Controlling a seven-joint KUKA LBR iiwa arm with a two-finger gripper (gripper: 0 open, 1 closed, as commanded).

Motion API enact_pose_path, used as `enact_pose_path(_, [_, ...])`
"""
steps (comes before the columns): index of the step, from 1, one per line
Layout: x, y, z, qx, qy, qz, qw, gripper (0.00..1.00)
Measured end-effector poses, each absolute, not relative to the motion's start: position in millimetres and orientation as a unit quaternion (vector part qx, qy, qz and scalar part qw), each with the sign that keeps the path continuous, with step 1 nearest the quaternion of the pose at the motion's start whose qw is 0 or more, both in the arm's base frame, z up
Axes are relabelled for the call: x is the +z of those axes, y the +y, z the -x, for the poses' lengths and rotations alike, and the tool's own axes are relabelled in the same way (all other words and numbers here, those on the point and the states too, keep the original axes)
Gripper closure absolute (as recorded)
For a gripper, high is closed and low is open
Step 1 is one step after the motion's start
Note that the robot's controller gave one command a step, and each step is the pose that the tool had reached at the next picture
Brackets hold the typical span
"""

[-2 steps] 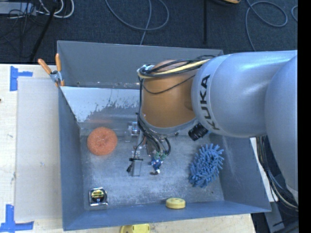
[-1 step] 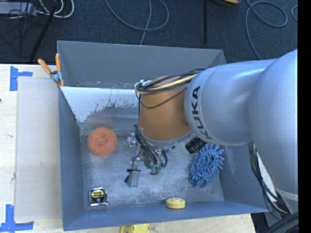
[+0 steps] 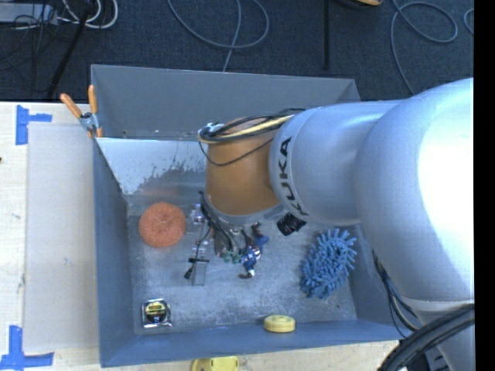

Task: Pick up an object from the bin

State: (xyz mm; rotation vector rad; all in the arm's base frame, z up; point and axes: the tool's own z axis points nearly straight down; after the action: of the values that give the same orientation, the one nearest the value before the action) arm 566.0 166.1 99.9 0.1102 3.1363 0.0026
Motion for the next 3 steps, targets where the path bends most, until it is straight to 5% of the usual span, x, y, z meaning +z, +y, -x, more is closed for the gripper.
enact_pose_path(1, [80, 153, -561.5, 0.0, 0.999, -0.045, -0.001, 0.0])
enact_pose_path(2, [84, 174, -585.3, 0.0, 1.0, -0.026, -0.001, 0.0])
enact_pose_path(3, [80, 176, -589.1, 0.001, 0.999, -0.037, 0.001, 0.0])
